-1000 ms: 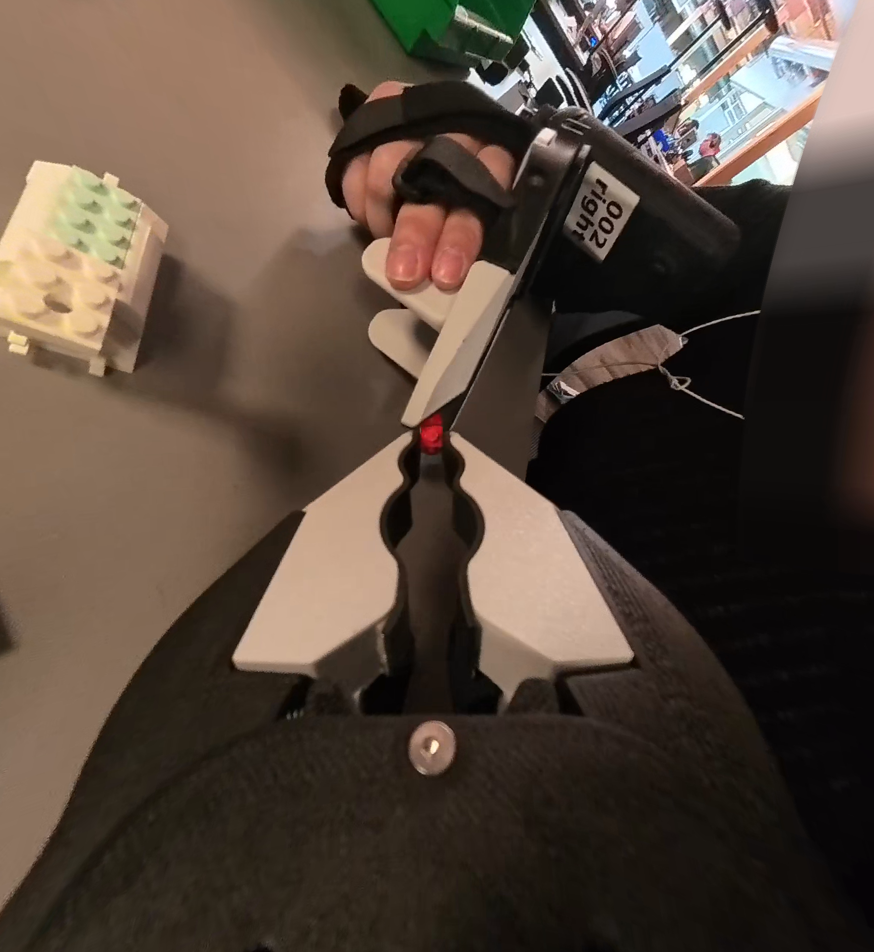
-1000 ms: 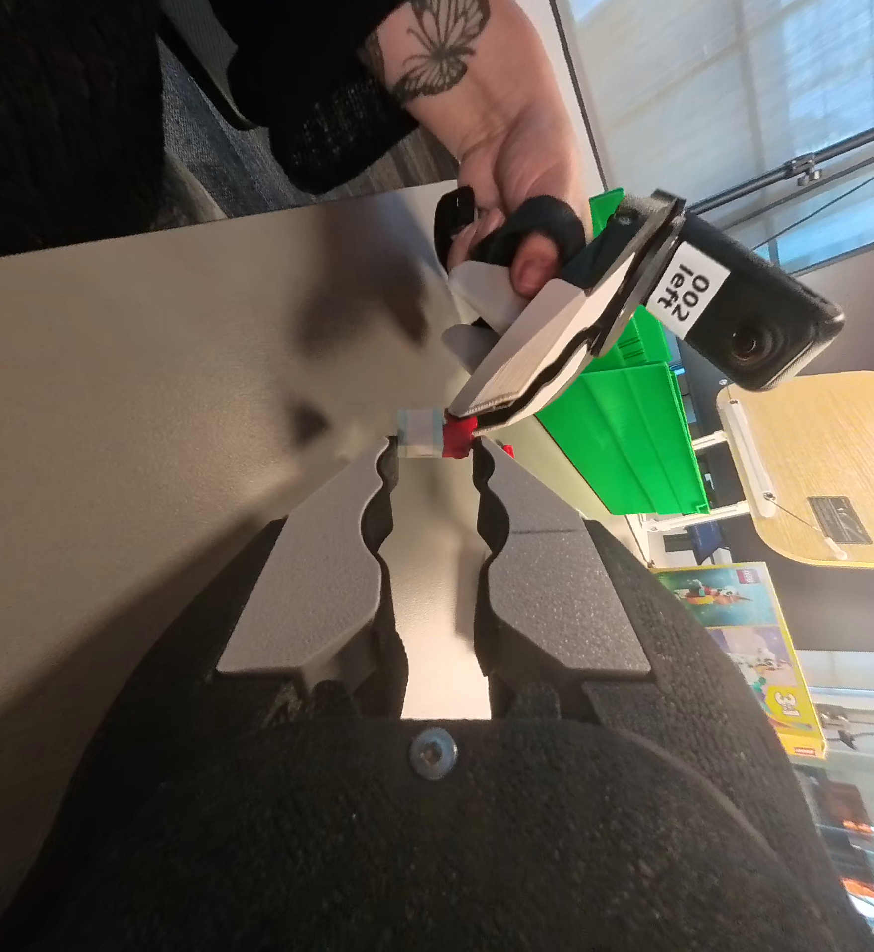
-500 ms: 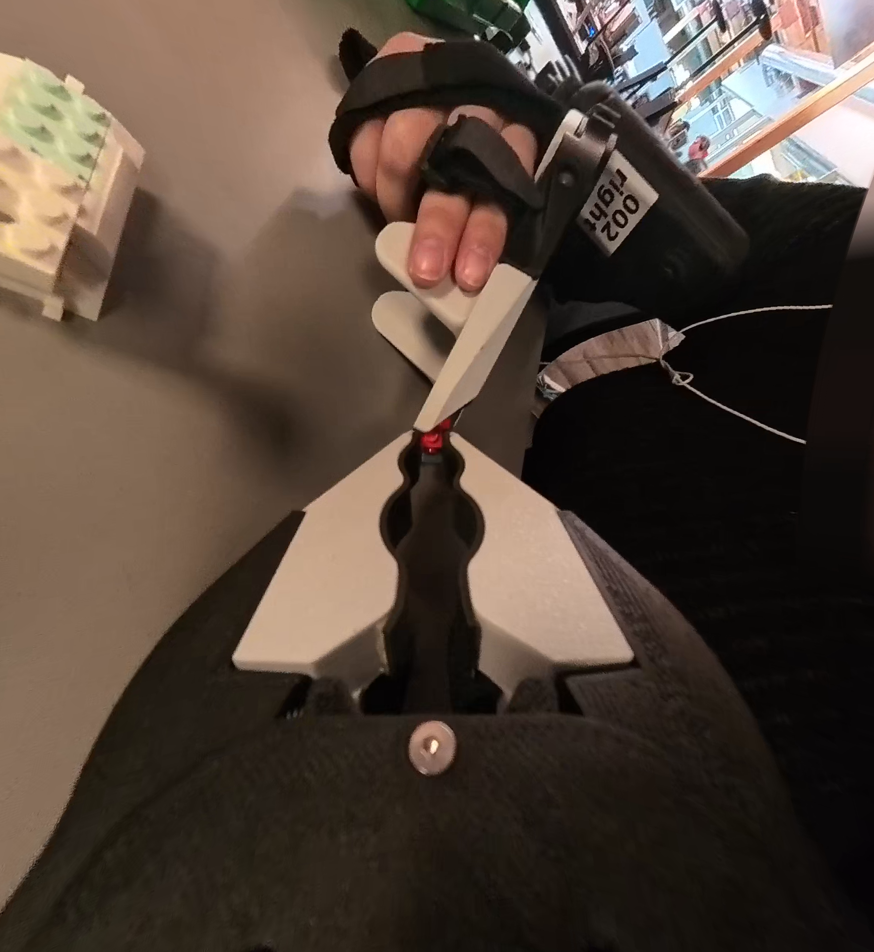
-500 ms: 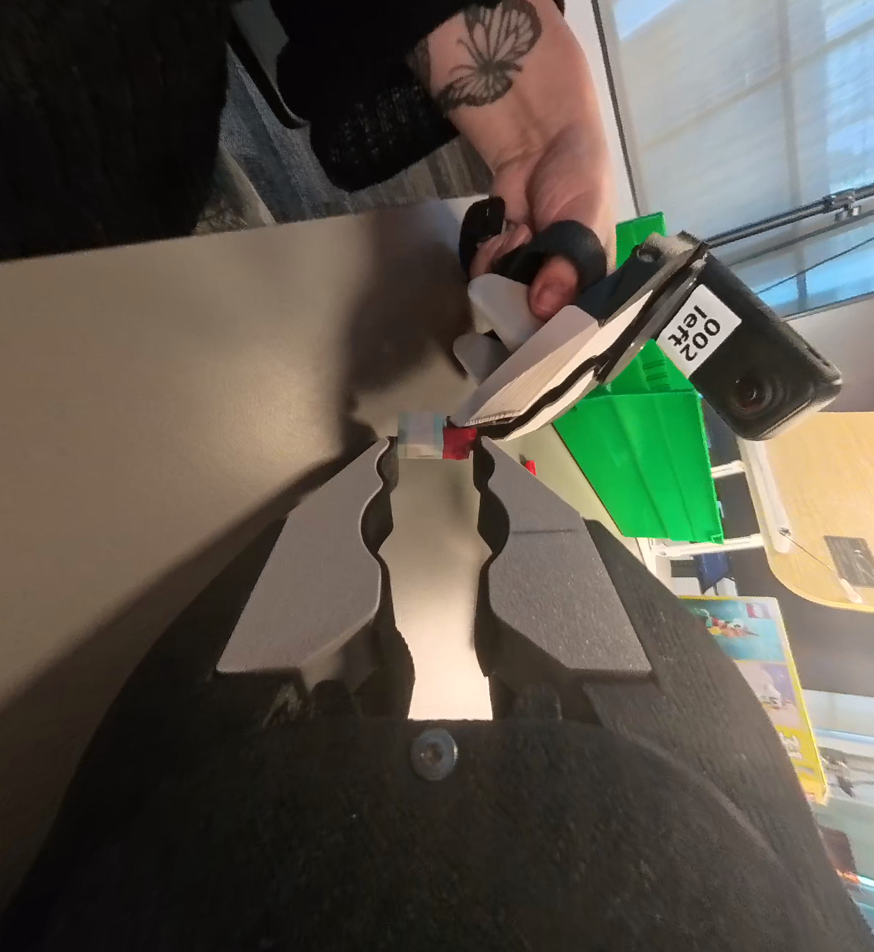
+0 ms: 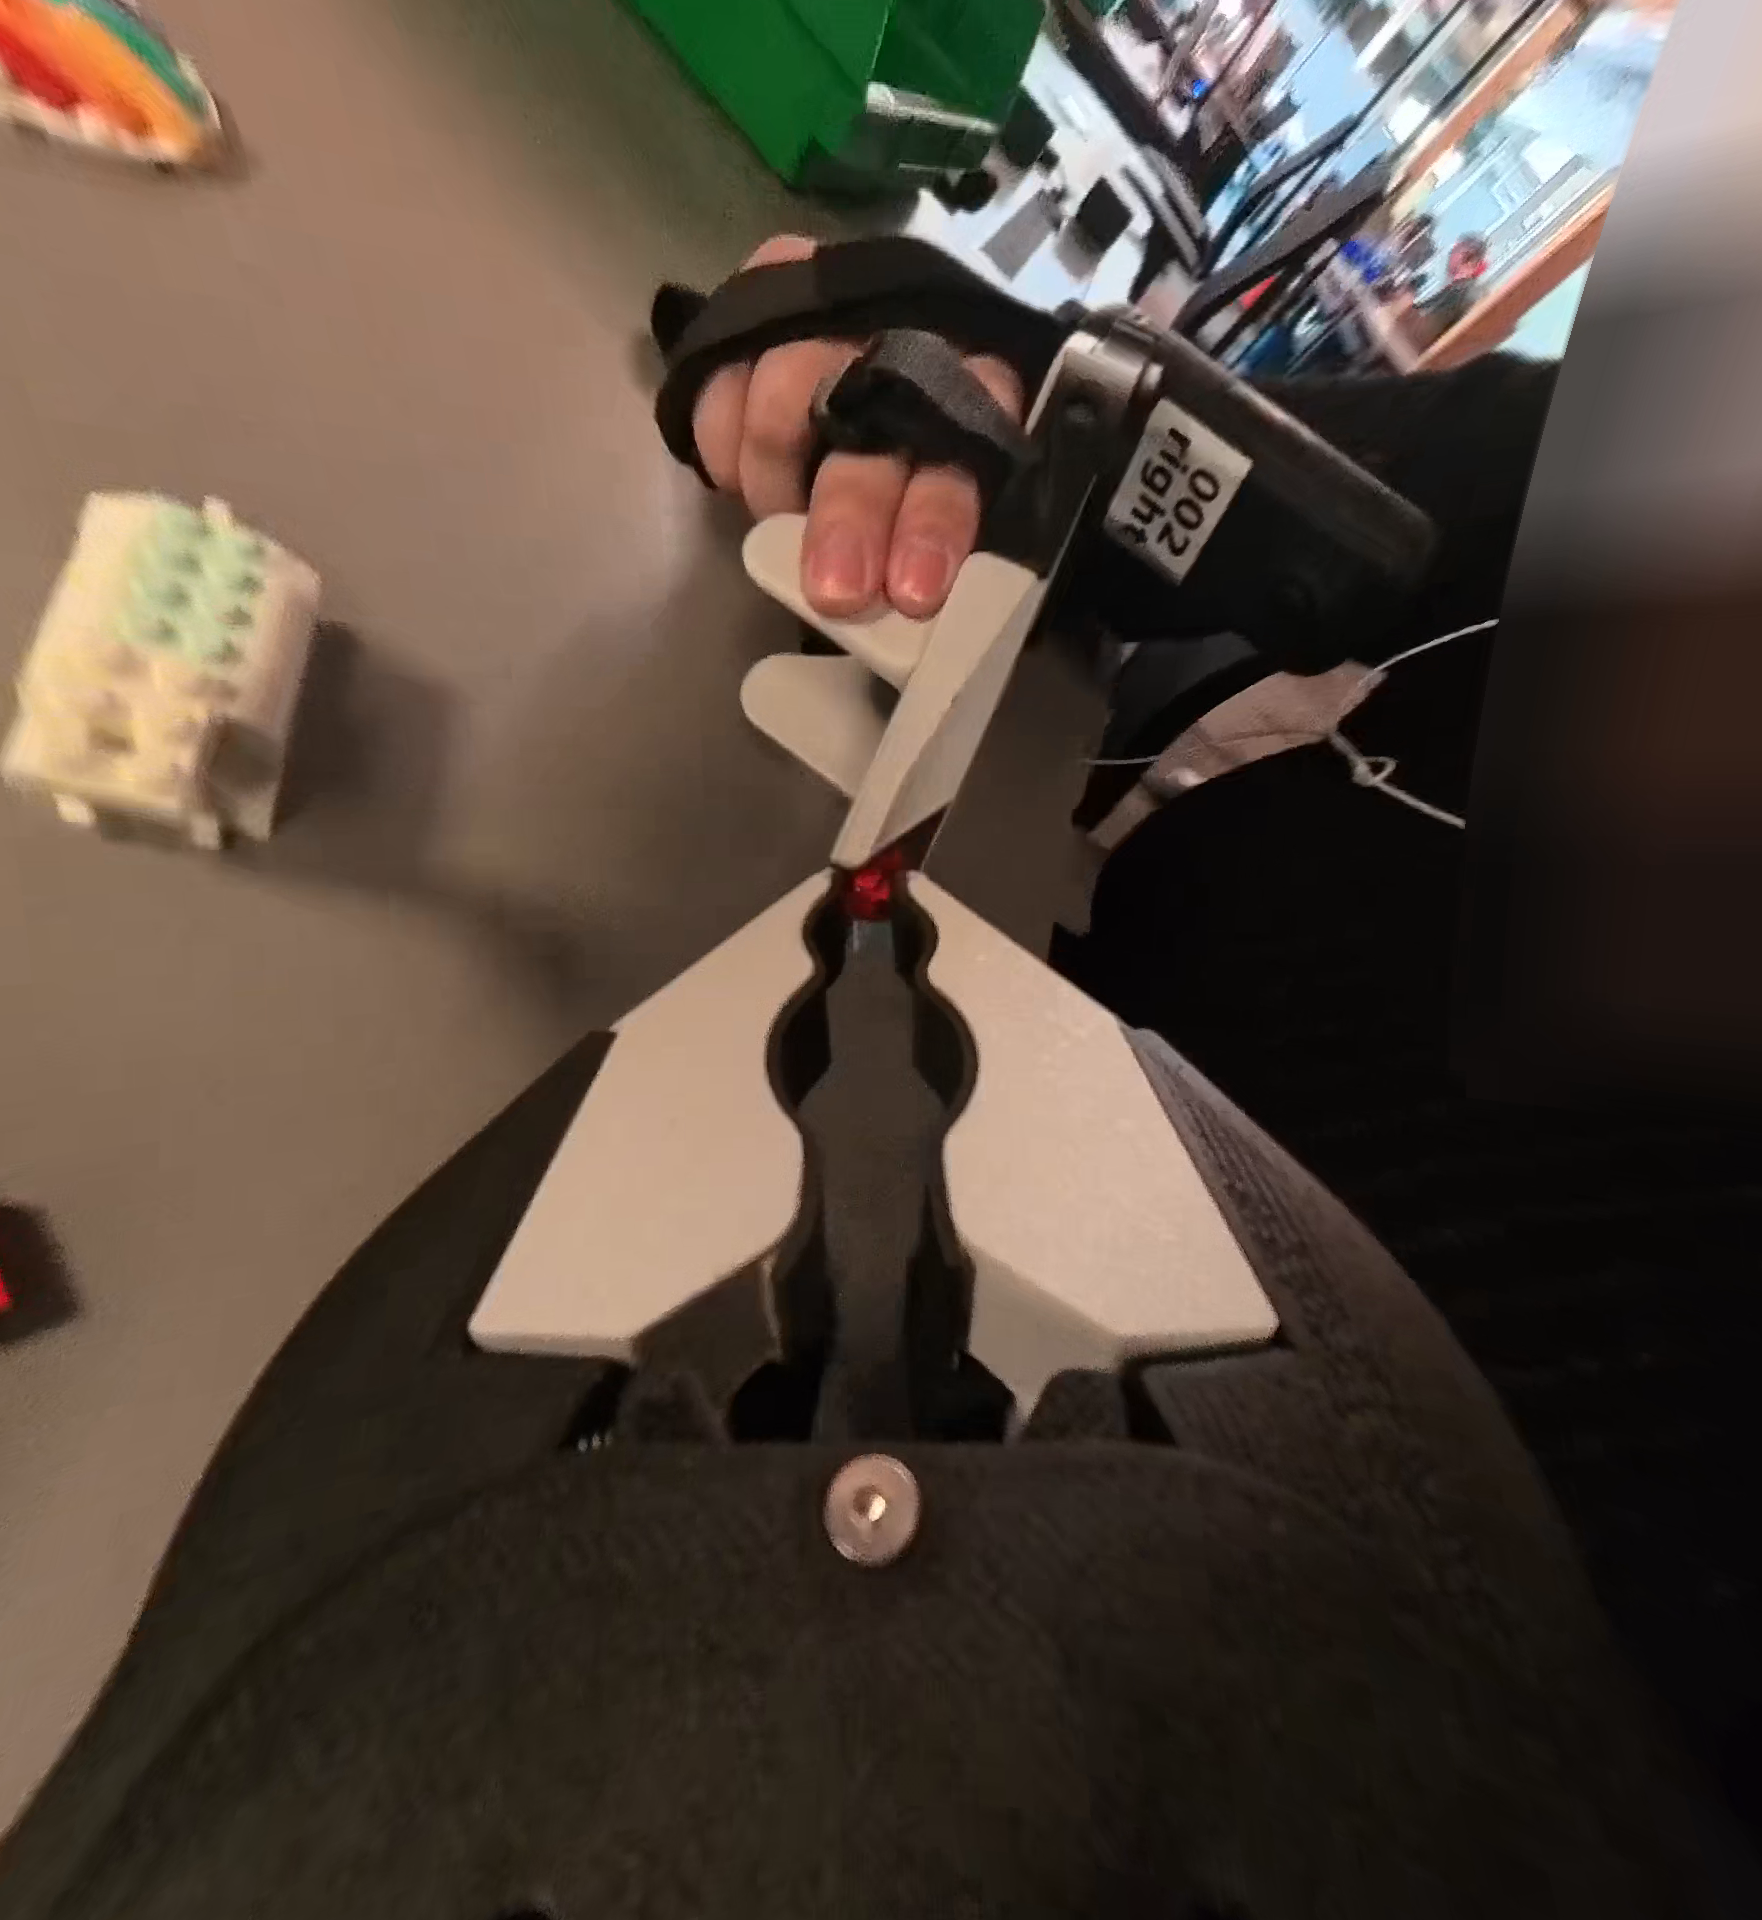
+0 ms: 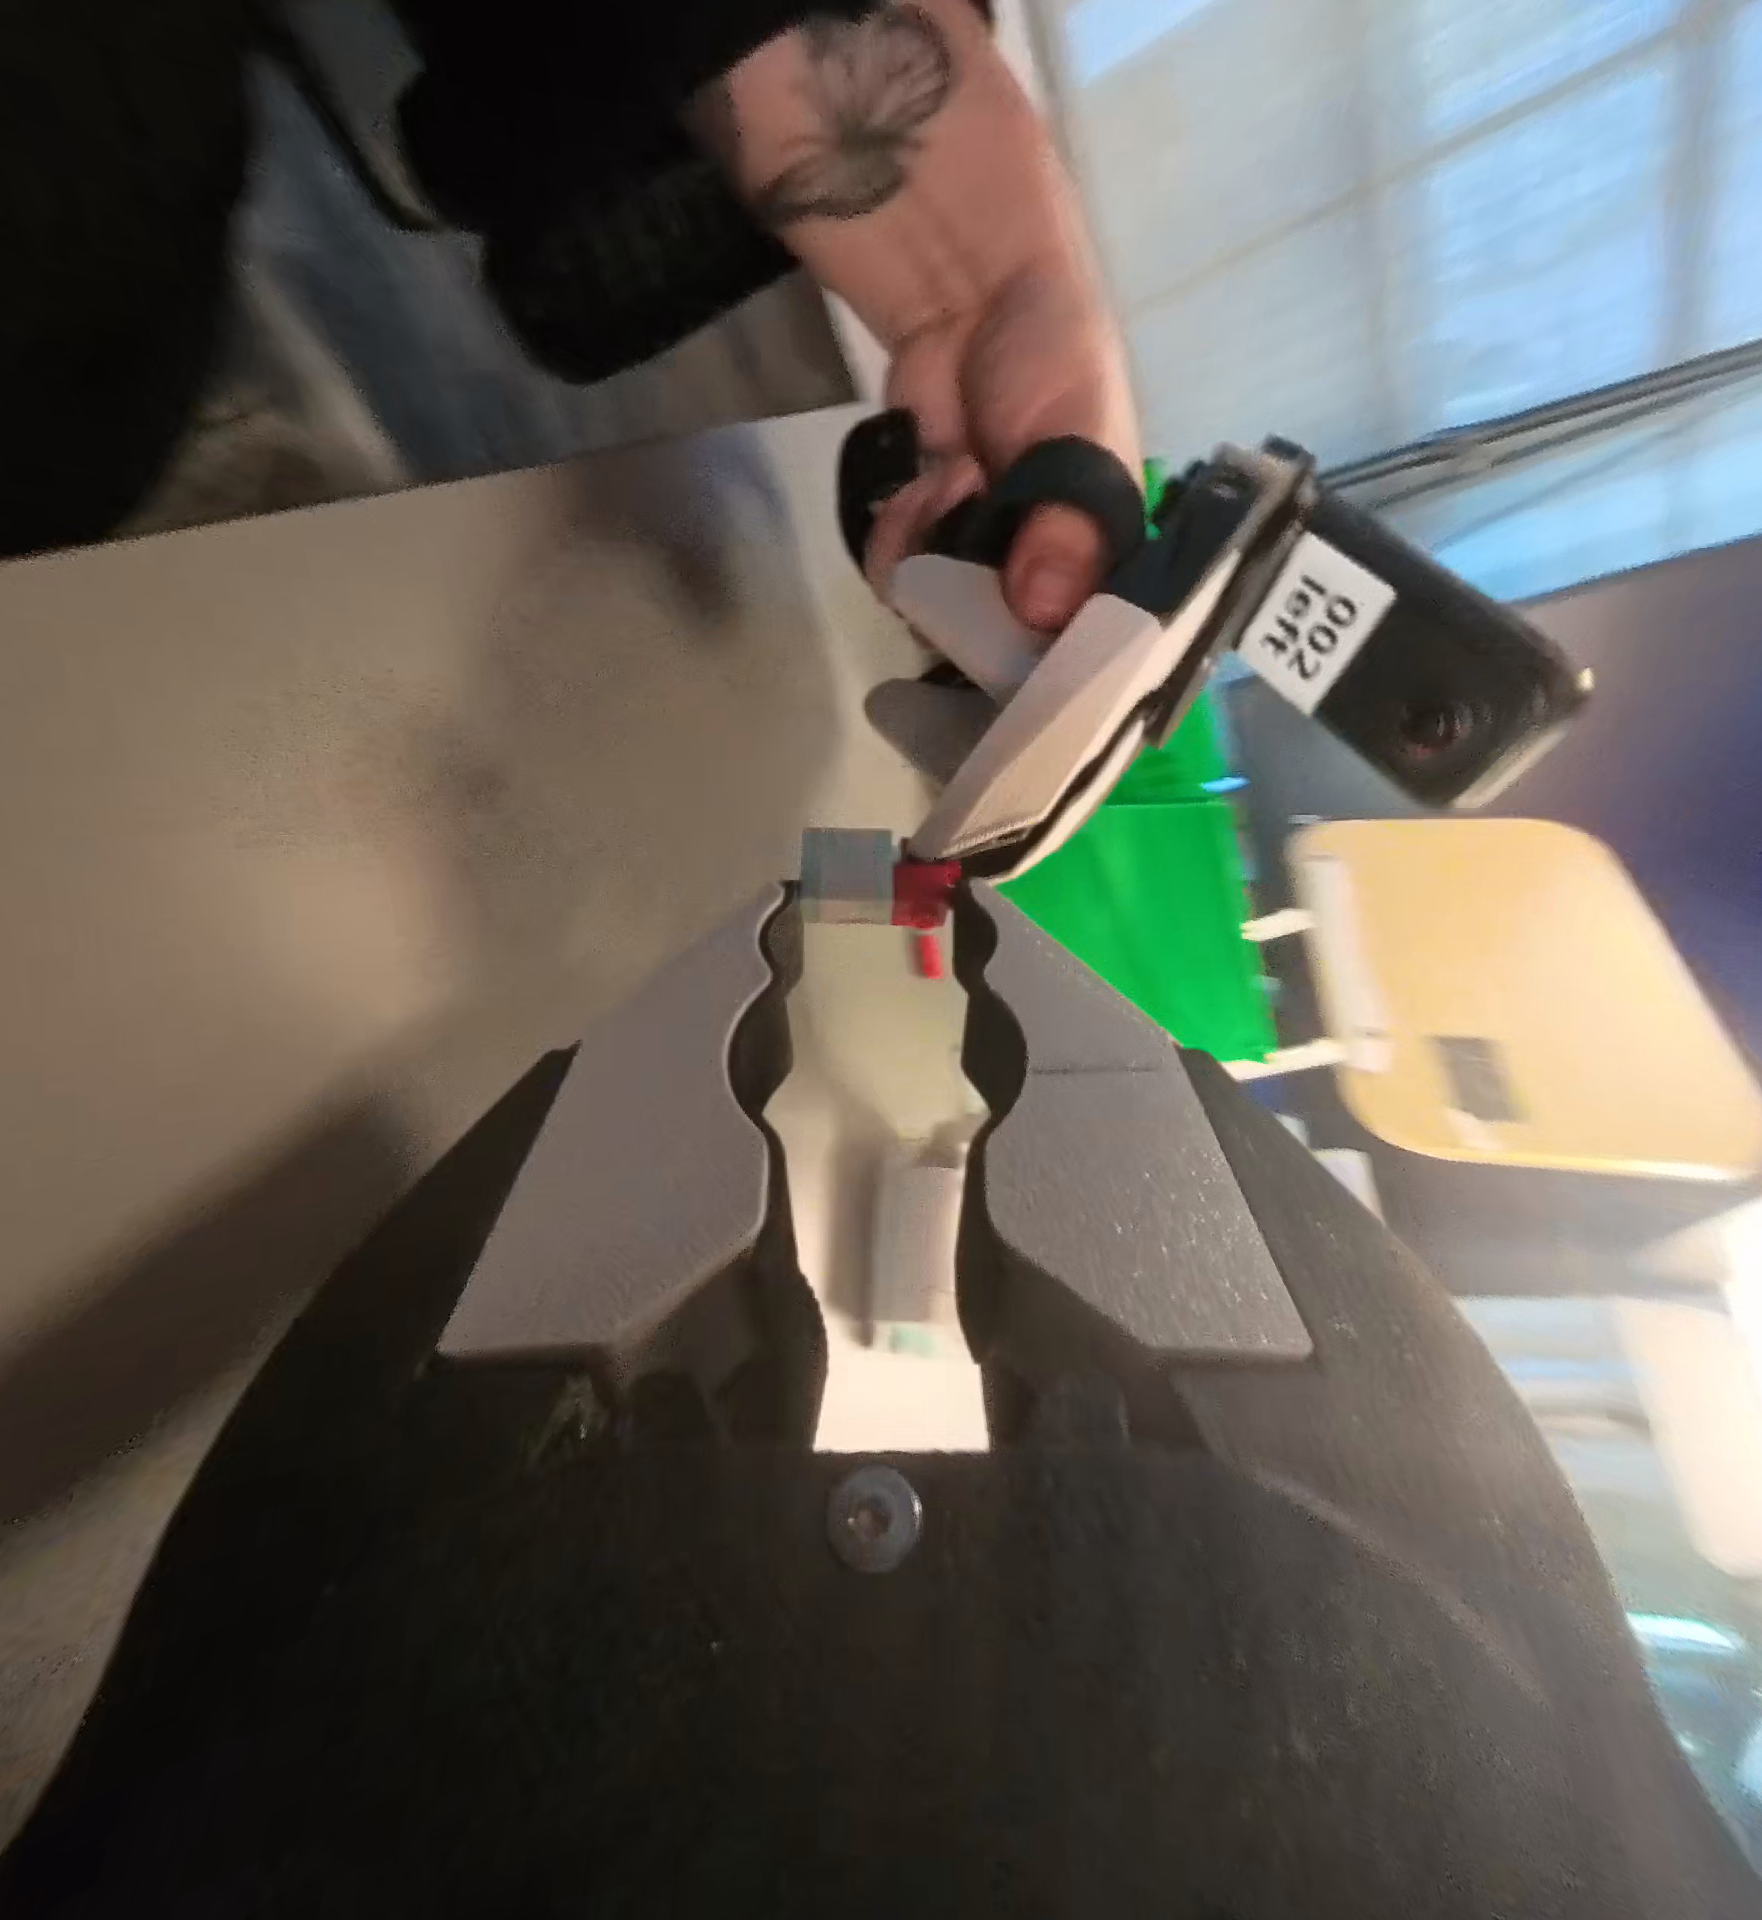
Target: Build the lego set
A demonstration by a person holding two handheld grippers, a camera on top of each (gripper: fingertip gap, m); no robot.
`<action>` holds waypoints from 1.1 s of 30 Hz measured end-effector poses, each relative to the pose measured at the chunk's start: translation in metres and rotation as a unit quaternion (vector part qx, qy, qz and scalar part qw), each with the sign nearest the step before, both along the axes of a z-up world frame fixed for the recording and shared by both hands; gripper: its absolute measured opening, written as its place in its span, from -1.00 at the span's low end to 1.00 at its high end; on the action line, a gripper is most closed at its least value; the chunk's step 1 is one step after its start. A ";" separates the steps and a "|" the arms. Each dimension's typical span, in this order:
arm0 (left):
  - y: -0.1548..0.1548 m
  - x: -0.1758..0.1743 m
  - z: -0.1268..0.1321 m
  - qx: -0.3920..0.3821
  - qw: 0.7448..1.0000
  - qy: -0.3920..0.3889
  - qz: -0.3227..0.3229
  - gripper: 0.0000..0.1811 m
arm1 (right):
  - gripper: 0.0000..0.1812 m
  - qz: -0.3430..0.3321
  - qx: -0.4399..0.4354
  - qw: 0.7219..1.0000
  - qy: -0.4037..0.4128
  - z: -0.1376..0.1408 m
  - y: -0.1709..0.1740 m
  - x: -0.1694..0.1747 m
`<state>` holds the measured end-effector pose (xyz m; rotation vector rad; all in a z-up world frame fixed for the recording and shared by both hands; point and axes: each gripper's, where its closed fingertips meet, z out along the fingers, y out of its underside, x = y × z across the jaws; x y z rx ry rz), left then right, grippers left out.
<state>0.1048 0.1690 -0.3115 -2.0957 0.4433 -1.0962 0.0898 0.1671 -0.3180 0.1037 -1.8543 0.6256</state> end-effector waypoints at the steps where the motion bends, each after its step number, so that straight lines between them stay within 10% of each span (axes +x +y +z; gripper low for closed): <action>1: 0.002 -0.001 0.003 0.014 1.000 0.027 0.000 -0.92 | -0.70 -0.005 0.004 1.000 0.018 0.003 0.002 -0.001; 10: 0.010 -0.003 0.018 0.111 0.971 0.214 0.007 -0.92 | -0.69 -0.052 0.054 0.989 0.130 0.020 0.013 -0.007; 33: 0.011 -0.006 0.011 0.146 0.956 0.251 0.033 -0.92 | -0.70 -0.063 0.021 0.993 0.095 0.010 0.018 -0.014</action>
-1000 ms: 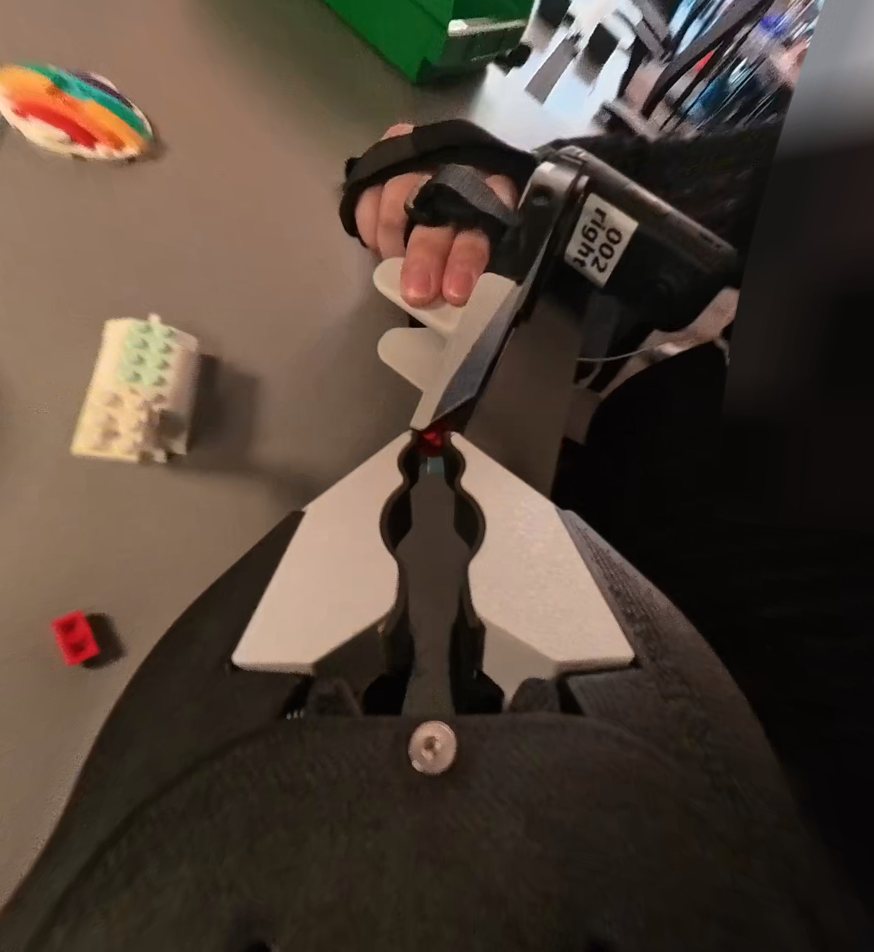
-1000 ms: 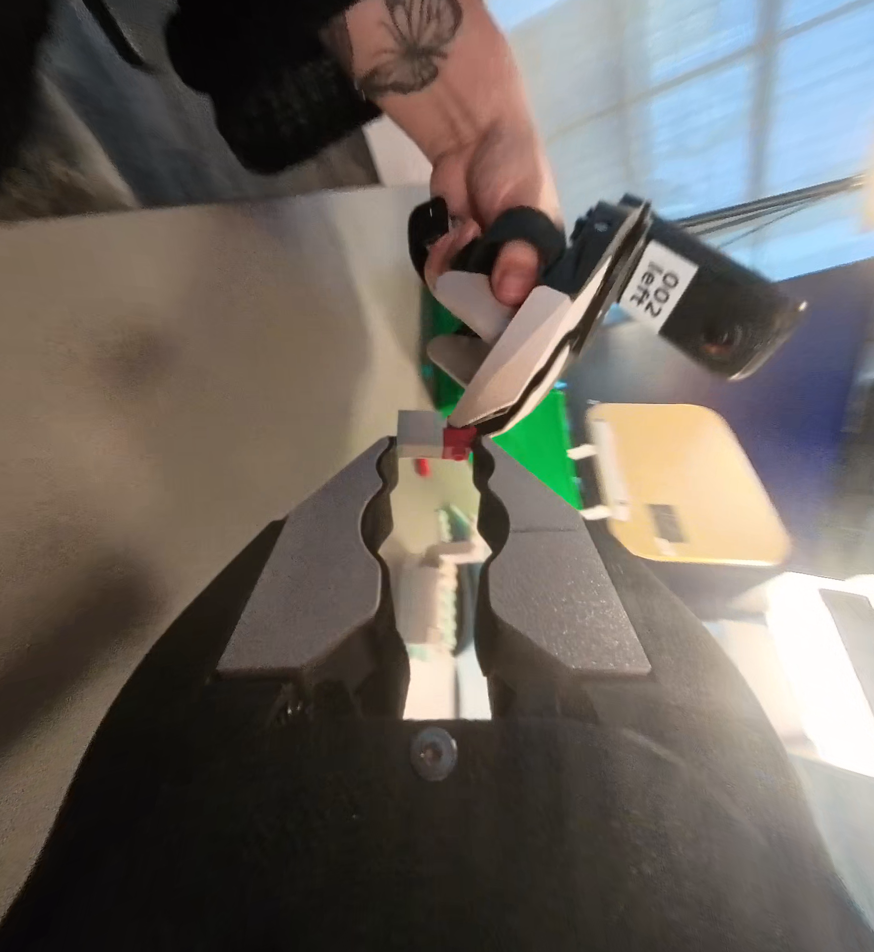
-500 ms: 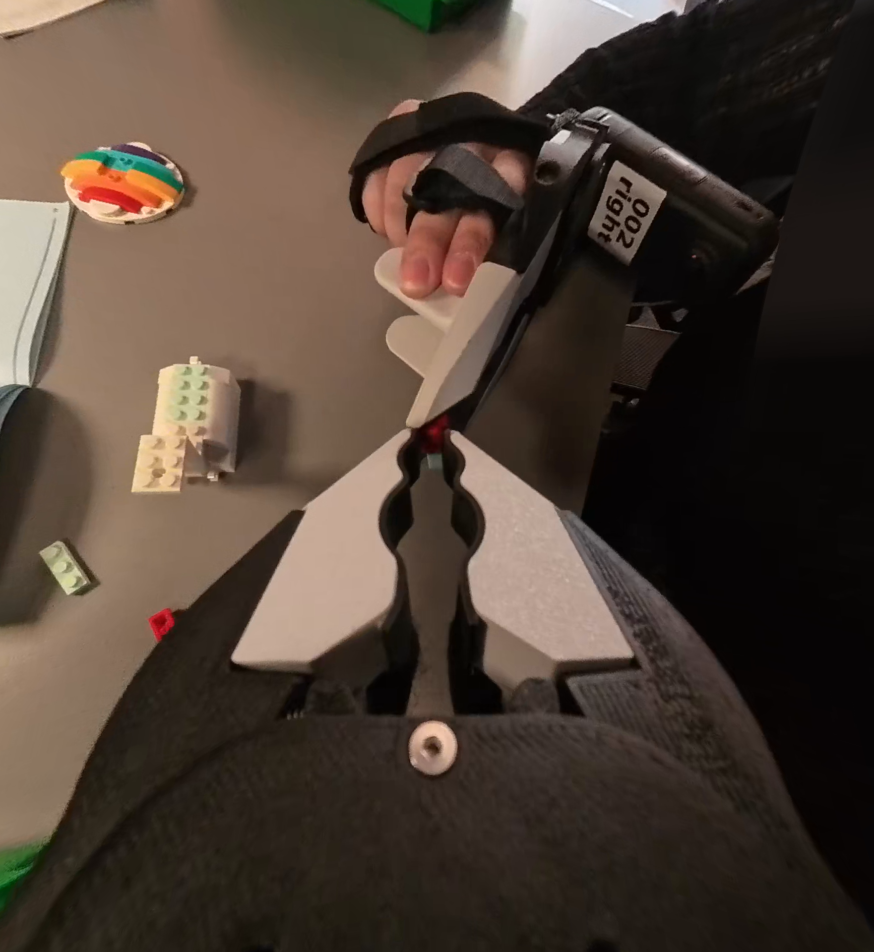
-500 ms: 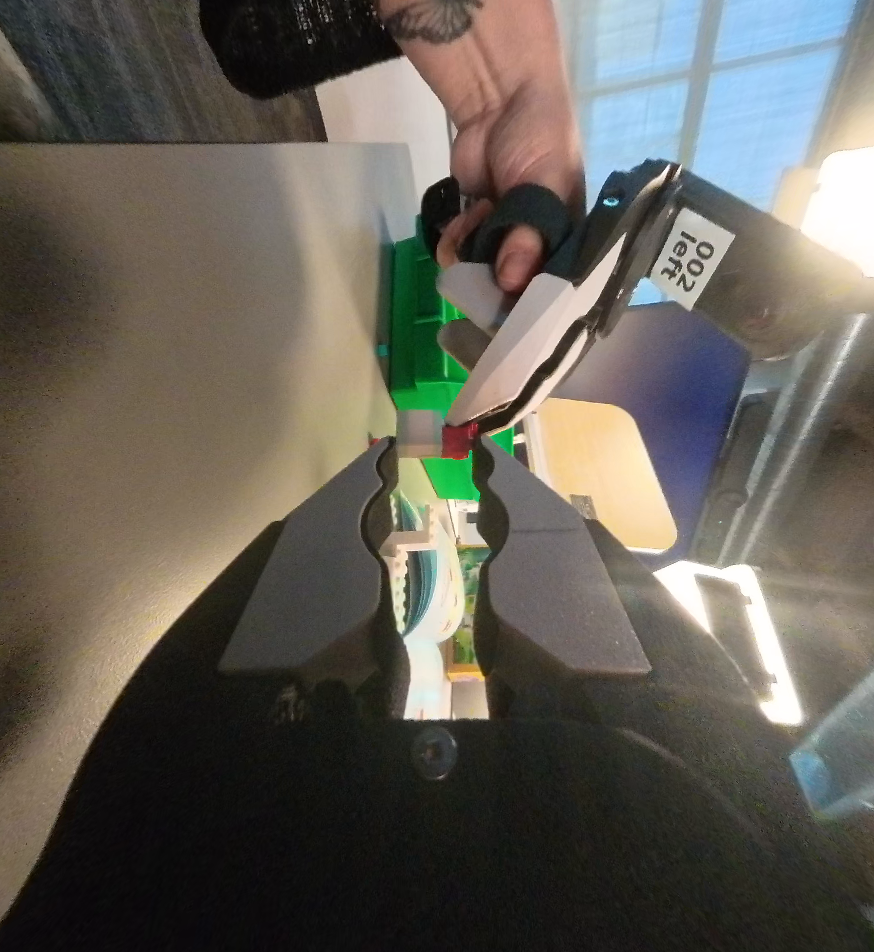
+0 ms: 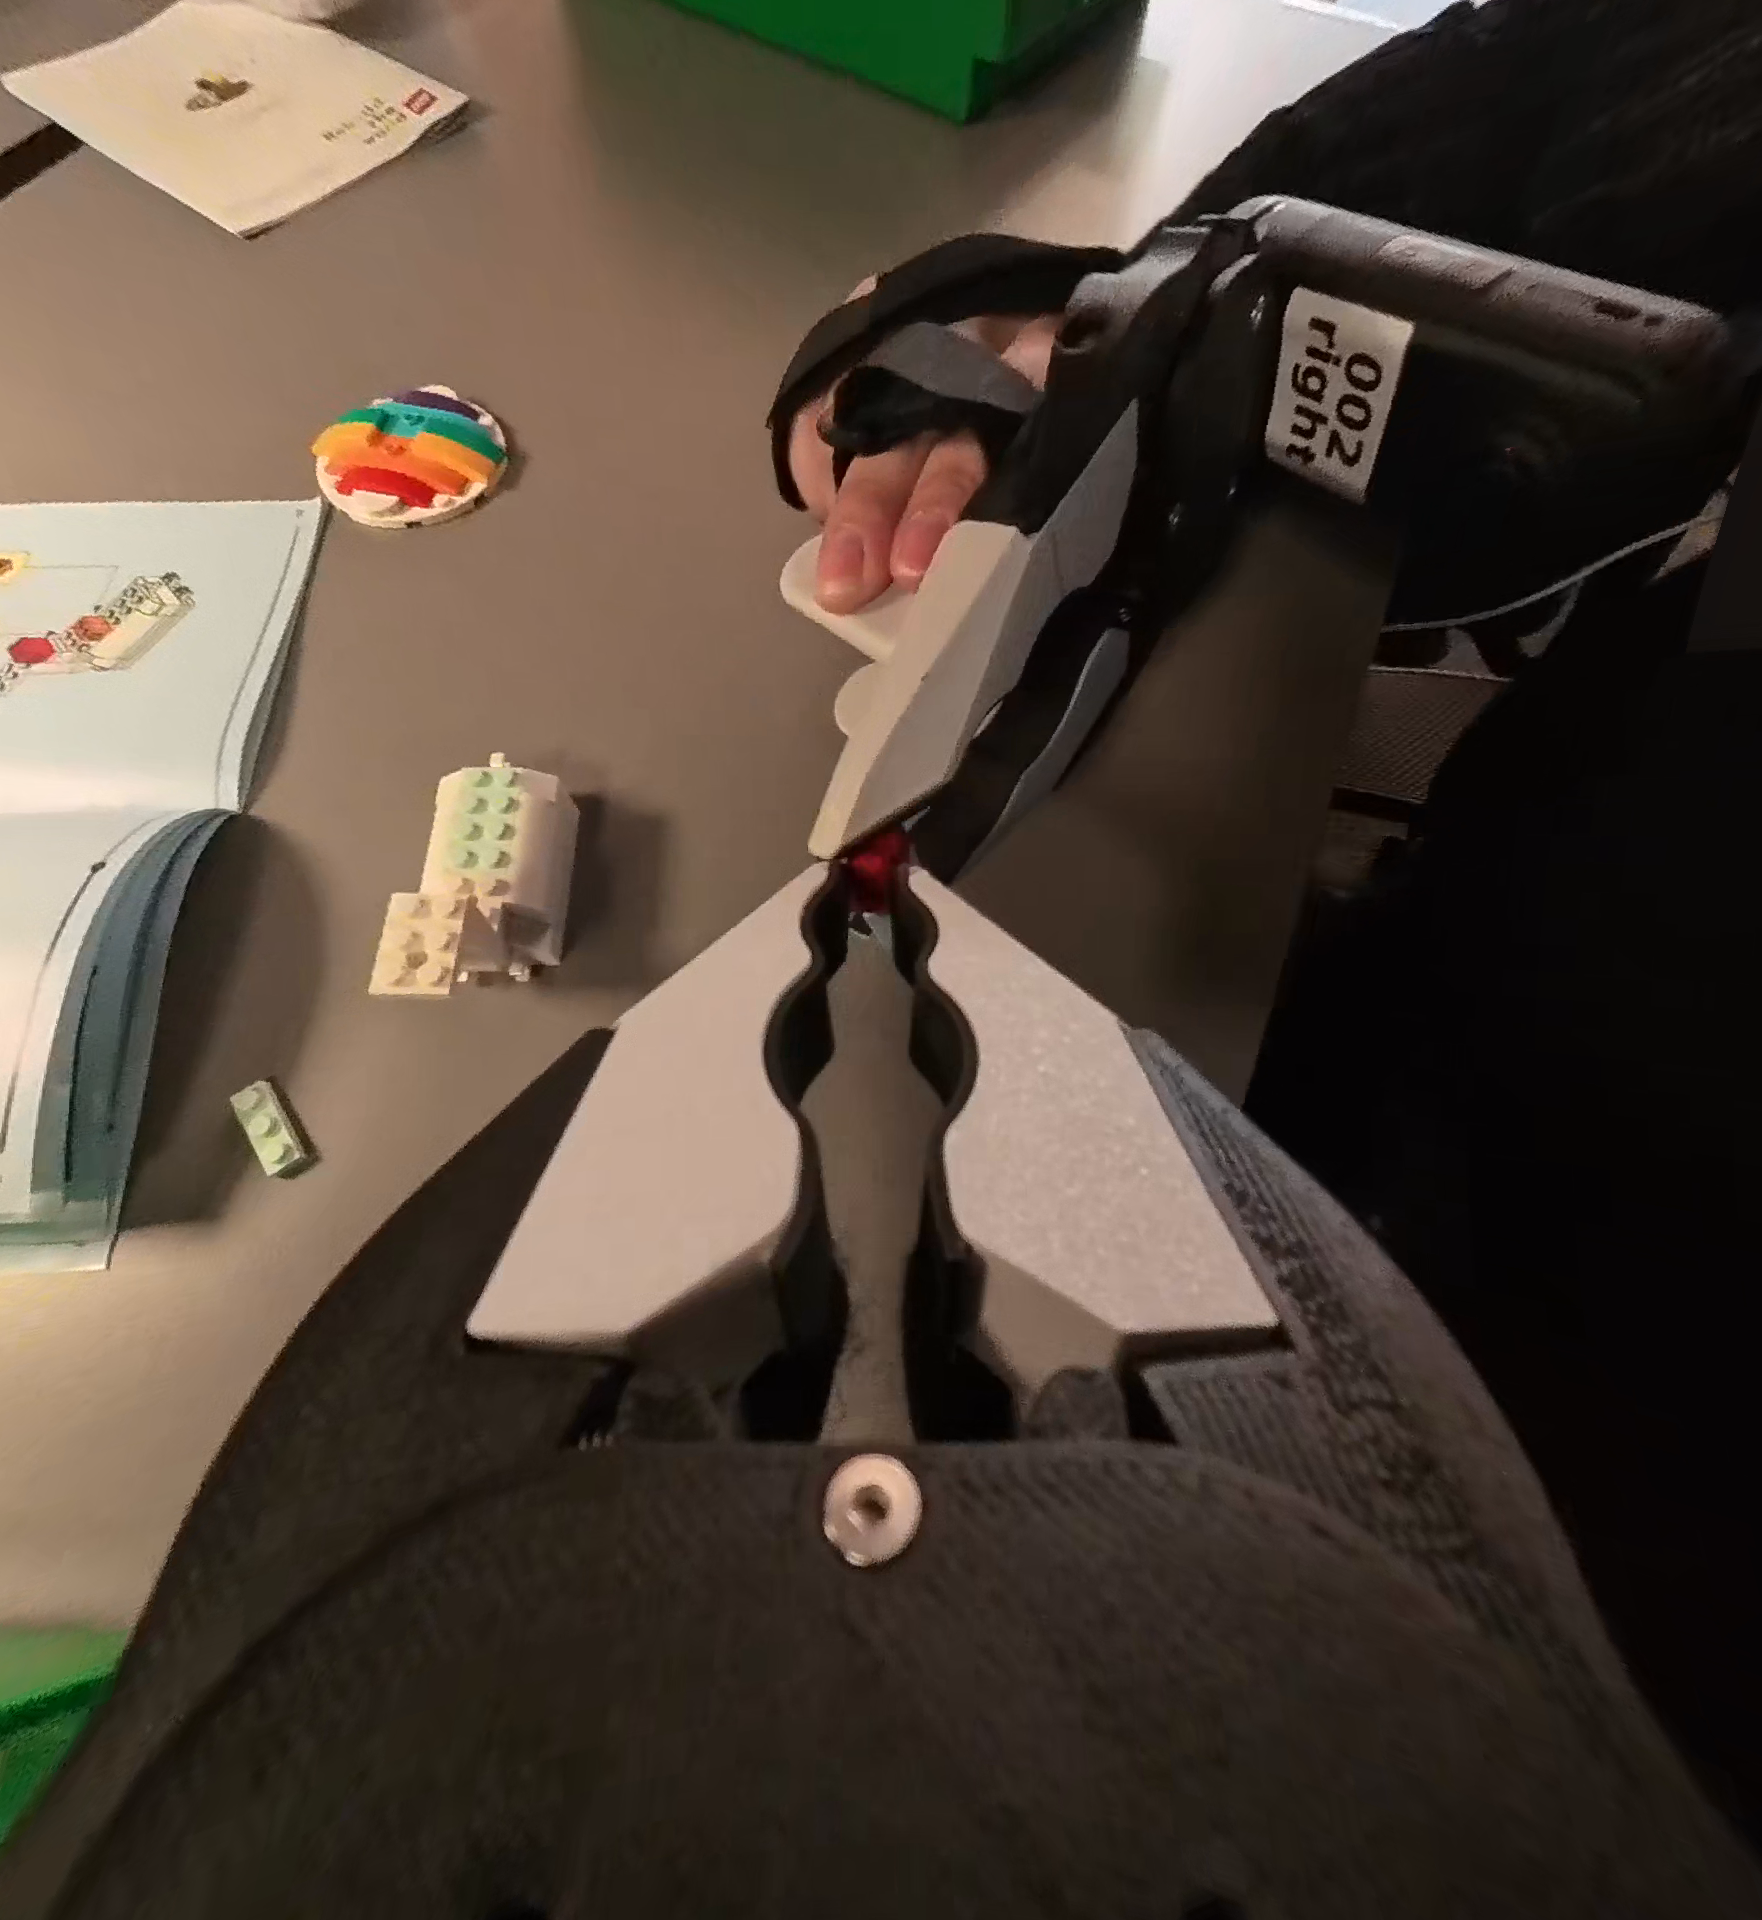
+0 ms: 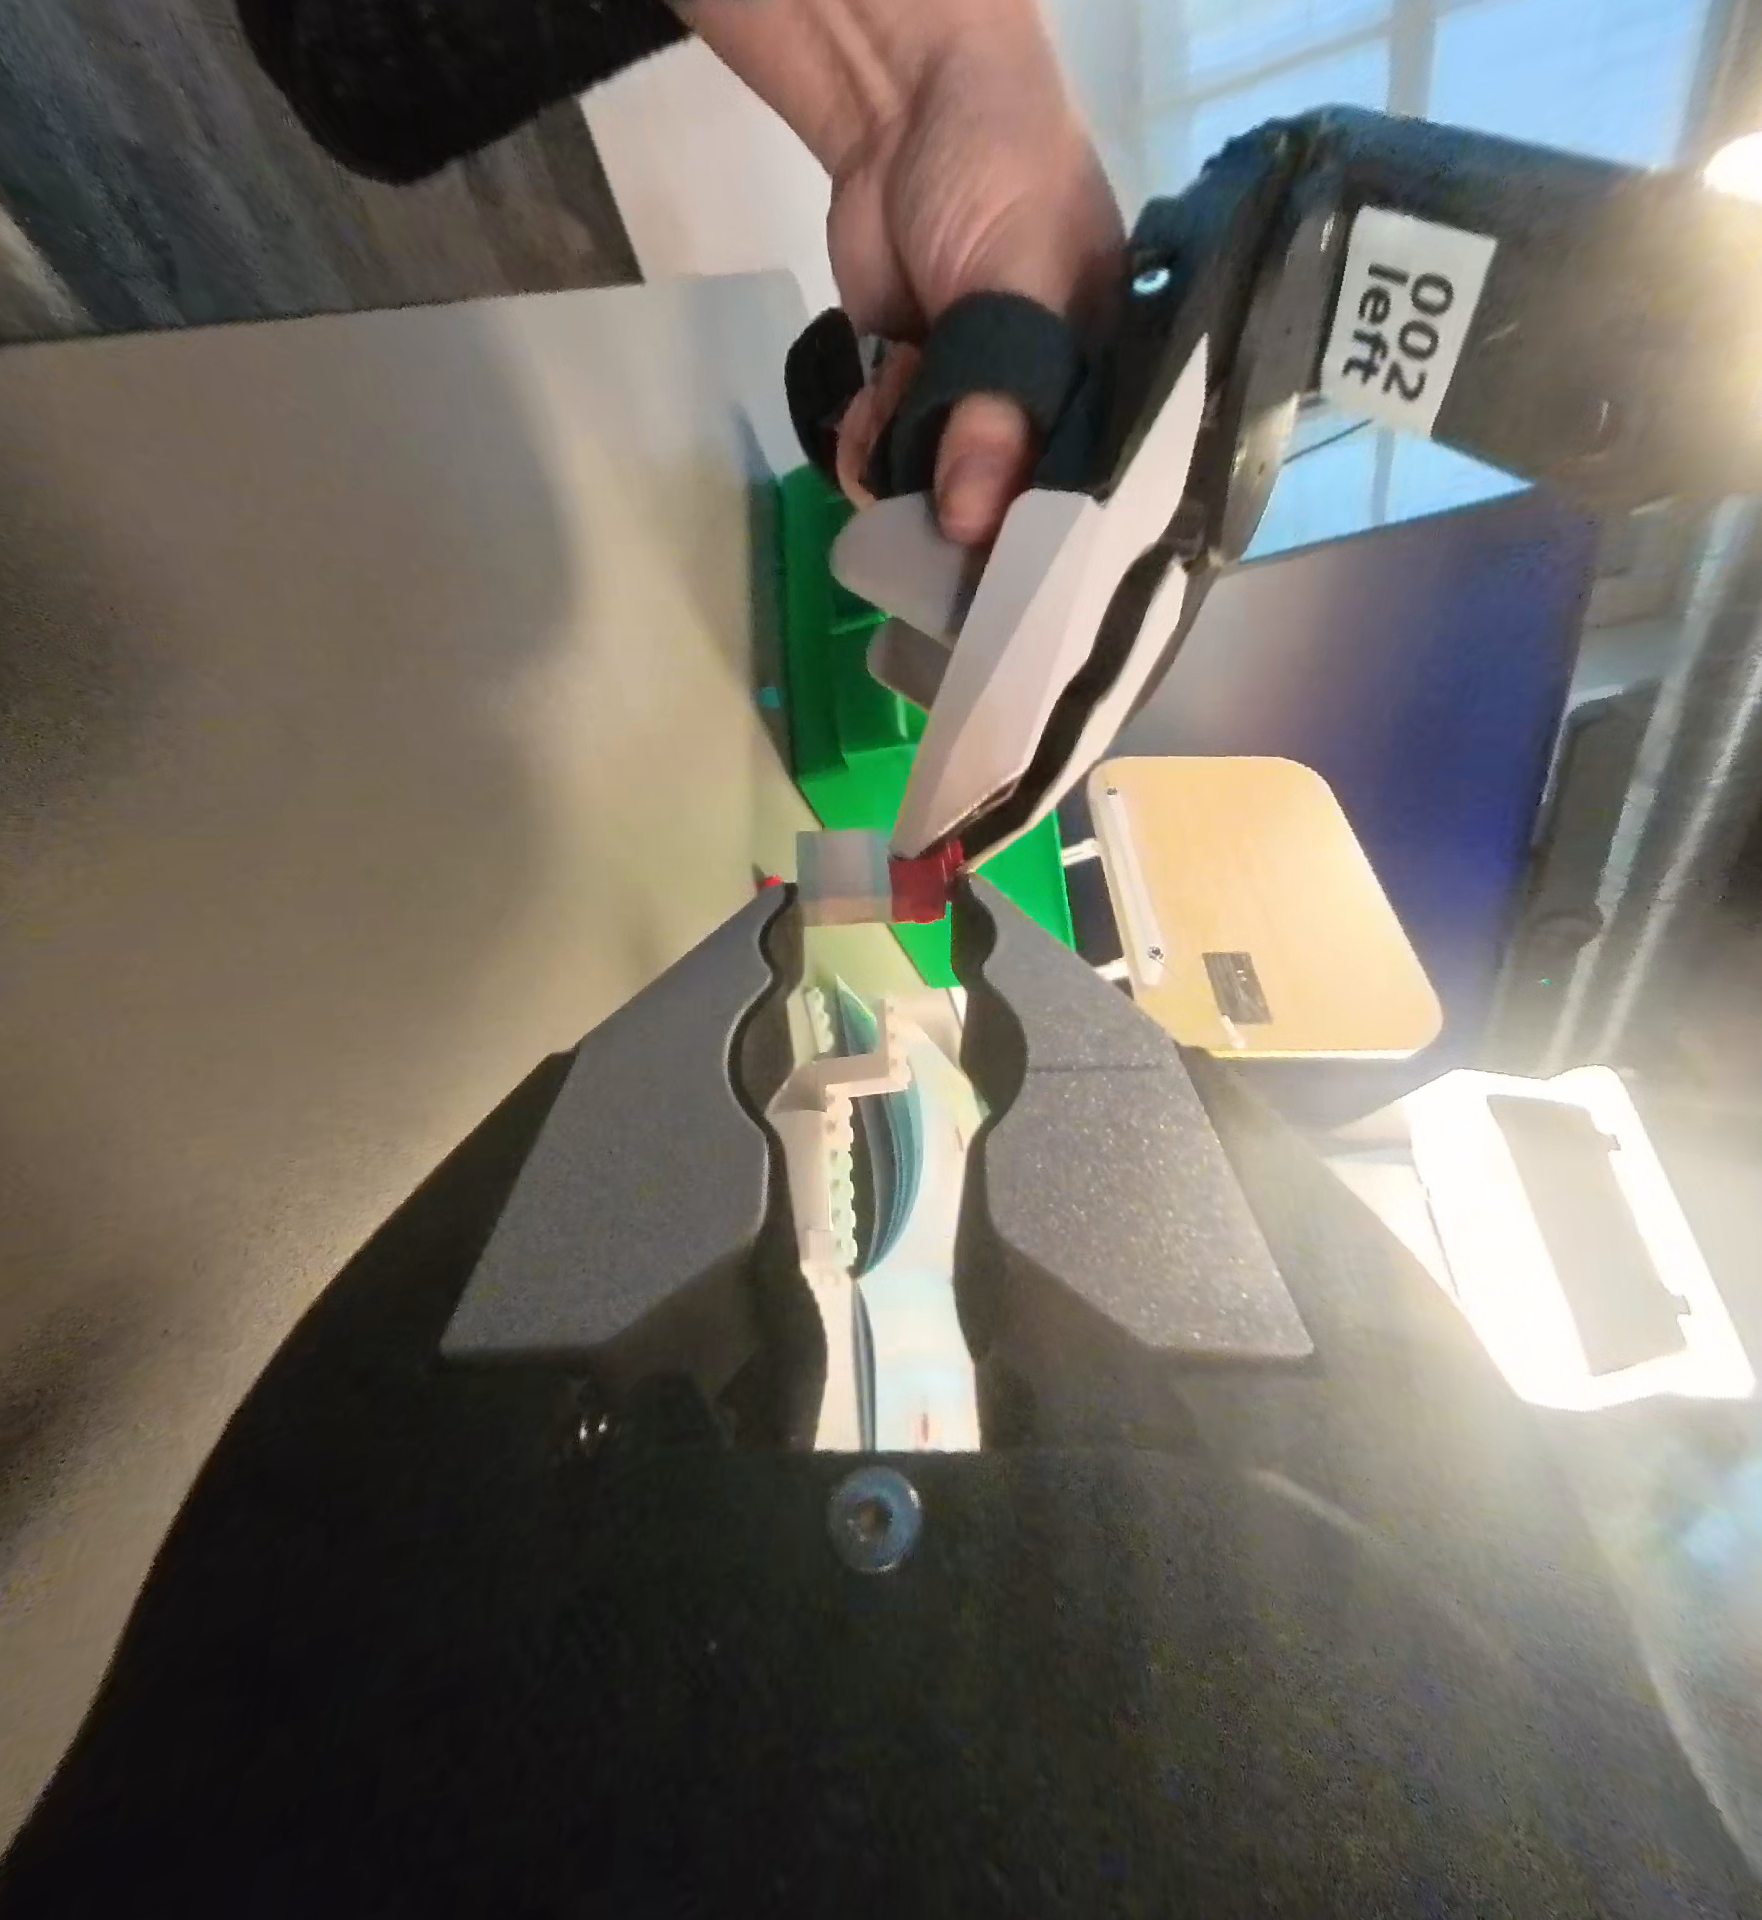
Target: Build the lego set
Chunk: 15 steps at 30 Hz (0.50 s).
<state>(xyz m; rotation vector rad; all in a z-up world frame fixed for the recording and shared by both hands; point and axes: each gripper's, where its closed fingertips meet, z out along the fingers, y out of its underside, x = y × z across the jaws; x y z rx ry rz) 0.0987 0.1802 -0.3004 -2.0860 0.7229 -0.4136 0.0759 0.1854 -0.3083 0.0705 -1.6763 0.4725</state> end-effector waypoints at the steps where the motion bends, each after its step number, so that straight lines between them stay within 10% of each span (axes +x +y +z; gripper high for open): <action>1: -0.001 0.000 0.000 -0.001 1.000 -0.004 0.001 -0.92 | -0.70 0.002 -0.001 1.000 -0.002 0.000 -0.001 0.000; 15: -0.009 0.005 -0.012 -0.070 0.997 -0.020 -0.003 -0.92 | -0.70 0.018 0.108 0.993 0.045 -0.009 -0.008 0.001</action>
